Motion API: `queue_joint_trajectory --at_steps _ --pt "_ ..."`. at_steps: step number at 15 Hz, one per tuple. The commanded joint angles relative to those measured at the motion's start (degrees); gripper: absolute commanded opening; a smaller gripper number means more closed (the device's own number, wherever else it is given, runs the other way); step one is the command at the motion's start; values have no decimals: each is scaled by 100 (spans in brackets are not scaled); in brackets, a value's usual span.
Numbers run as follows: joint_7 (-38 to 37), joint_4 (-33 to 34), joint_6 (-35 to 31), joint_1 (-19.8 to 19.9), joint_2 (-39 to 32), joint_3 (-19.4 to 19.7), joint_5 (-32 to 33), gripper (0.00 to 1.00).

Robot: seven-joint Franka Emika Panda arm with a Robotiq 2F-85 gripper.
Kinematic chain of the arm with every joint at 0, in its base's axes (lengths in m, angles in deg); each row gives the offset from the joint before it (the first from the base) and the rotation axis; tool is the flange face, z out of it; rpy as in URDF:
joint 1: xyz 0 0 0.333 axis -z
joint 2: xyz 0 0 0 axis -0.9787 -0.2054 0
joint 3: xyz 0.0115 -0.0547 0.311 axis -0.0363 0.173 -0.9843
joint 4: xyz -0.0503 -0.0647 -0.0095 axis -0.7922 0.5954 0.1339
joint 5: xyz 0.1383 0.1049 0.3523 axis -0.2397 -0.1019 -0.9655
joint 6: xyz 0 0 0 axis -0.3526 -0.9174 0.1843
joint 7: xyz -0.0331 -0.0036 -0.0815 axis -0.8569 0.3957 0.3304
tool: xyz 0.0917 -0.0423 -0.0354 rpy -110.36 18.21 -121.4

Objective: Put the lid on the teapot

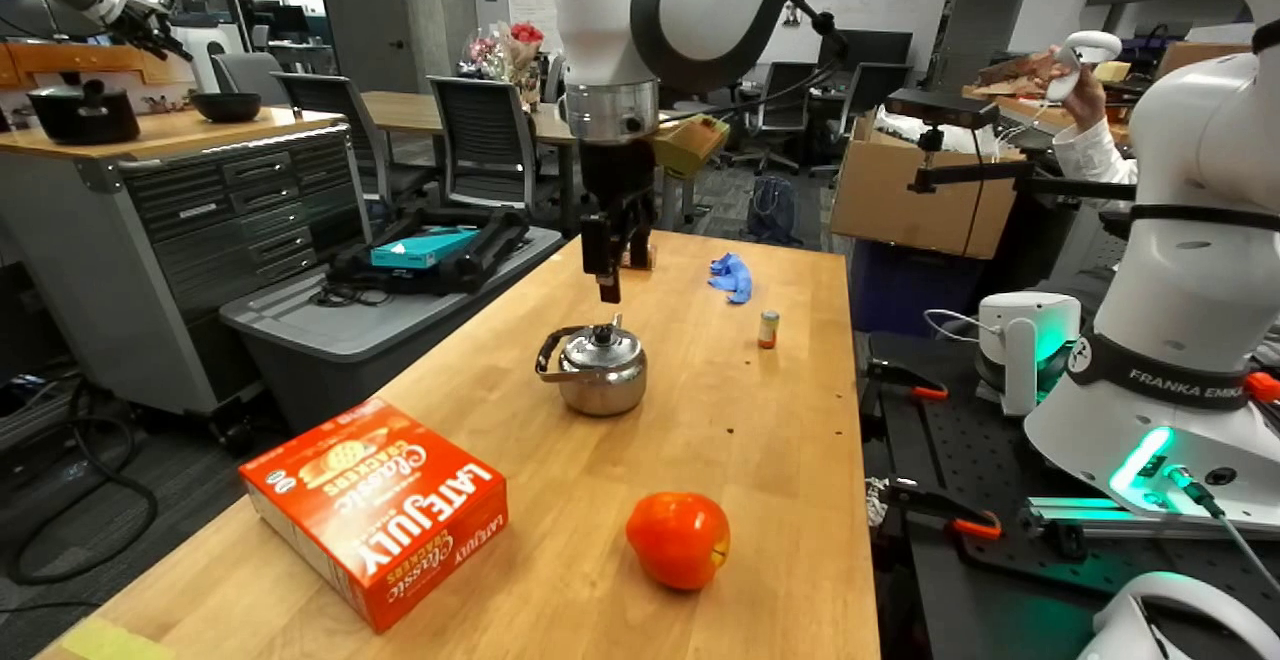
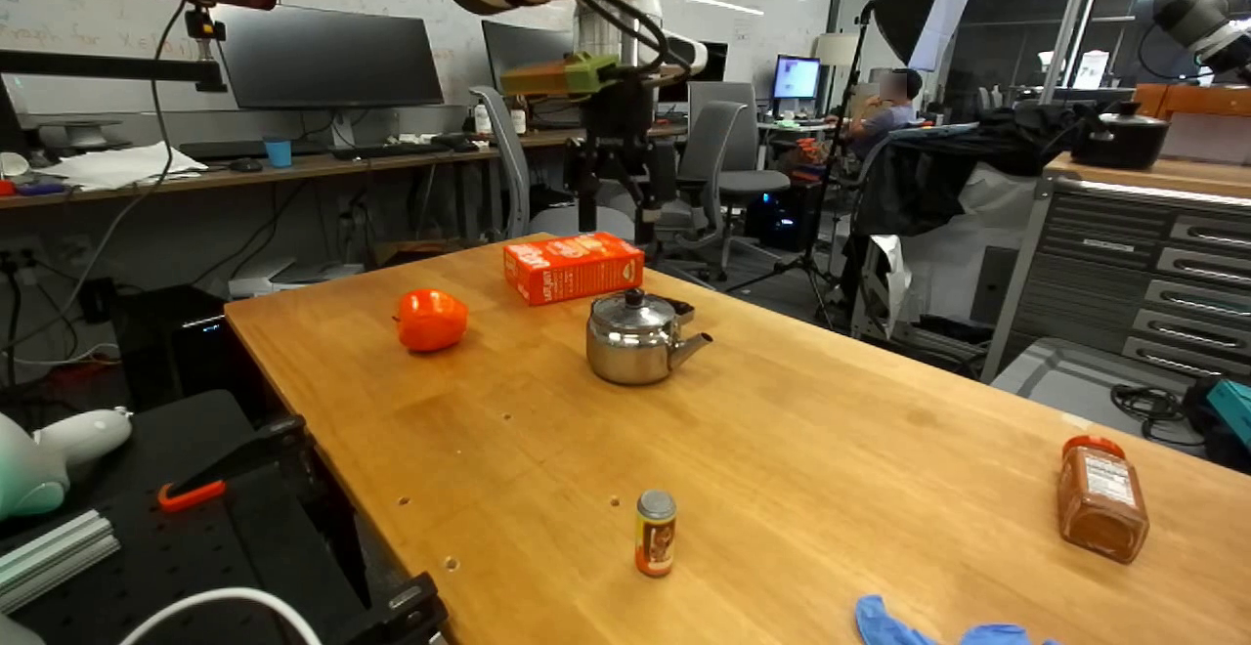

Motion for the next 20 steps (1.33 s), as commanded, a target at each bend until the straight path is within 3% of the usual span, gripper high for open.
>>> queue_joint_trajectory --at_steps 1,6,8,15,18,19,20 --pt "825 -859 -167 243 966 -173 -306 100" --pt "1999 -1845 -470 313 1988 -111 -1217 100" --pt "2128 -2190 -503 297 2326 -64 -1420 100" --pt "1980 -3013 -411 295 3201 14 -1438 100" --pt "2336 -3157 -134 212 3485 187 -1571 100" --pt "1995 -2967 -321 265 3072 27 -1383 100" --pt "2015 -3002 -300 264 3124 39 -1388 100"
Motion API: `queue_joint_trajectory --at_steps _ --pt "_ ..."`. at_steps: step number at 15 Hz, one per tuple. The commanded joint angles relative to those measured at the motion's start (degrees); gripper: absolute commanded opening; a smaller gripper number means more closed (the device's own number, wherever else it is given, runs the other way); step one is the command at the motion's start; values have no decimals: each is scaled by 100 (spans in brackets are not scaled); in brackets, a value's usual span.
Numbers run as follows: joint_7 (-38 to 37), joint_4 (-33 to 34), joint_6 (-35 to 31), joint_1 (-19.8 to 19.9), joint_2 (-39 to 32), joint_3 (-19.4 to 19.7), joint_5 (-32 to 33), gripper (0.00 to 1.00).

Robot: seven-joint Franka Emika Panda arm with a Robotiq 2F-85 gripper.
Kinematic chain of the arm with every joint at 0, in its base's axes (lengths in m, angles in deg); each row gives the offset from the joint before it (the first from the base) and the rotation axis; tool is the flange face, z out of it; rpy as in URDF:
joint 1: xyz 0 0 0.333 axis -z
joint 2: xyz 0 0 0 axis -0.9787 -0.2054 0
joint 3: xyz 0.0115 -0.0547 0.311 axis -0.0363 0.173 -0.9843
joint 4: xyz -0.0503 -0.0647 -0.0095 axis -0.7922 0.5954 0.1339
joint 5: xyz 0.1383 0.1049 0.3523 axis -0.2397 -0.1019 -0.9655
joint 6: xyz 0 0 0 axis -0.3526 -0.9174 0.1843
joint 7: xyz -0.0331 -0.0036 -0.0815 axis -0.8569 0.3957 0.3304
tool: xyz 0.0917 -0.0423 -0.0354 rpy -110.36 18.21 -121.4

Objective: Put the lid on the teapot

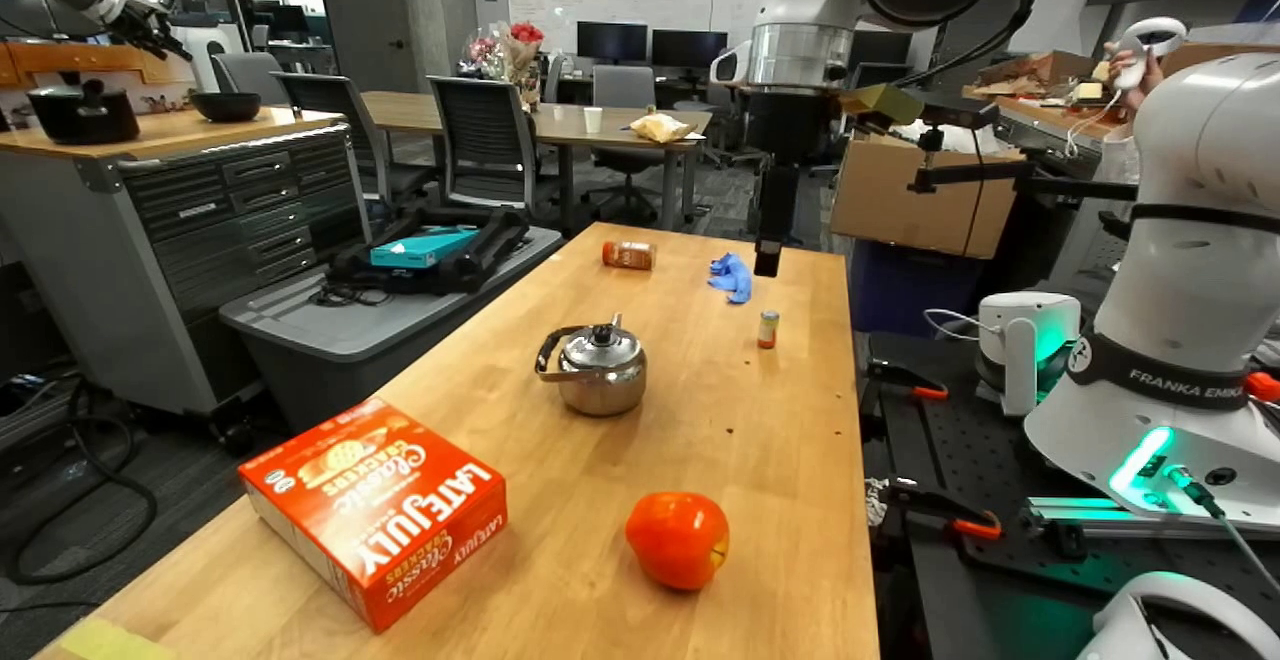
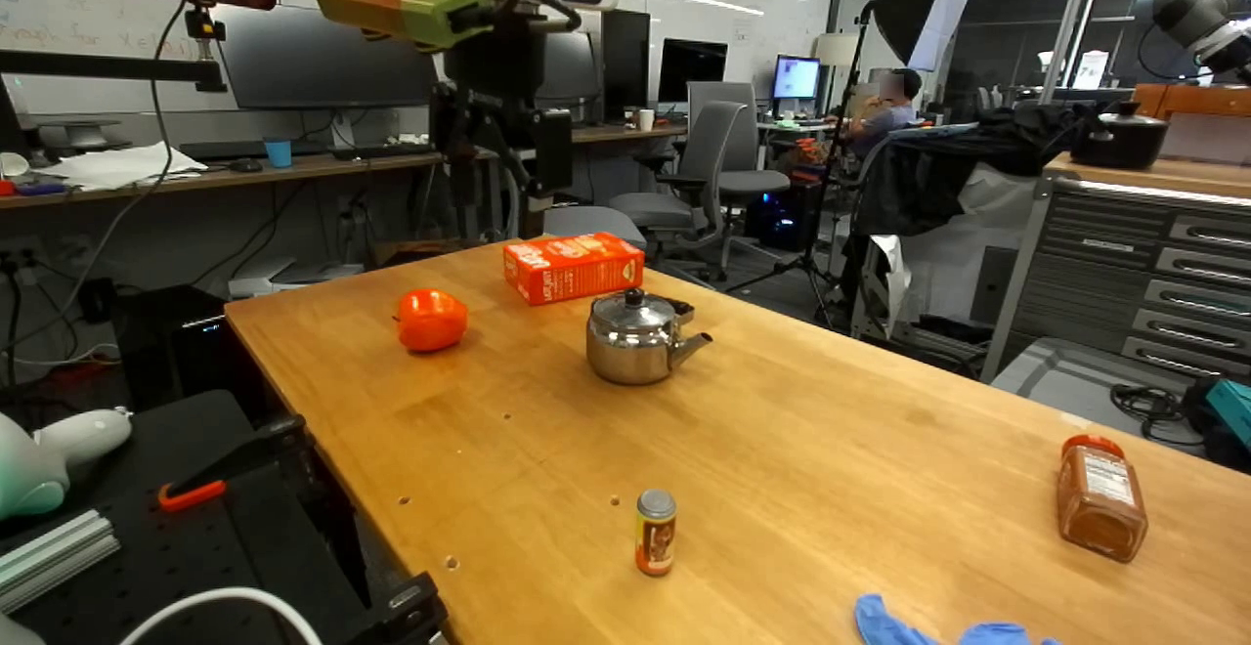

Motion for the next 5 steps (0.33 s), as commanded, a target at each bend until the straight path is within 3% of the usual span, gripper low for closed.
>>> queue_joint_trajectory --at_steps 1,5 --pt "2 2 12 21 -2 -25 -9 100" --pt "2 3 9 22 -55 -33 -9 100"
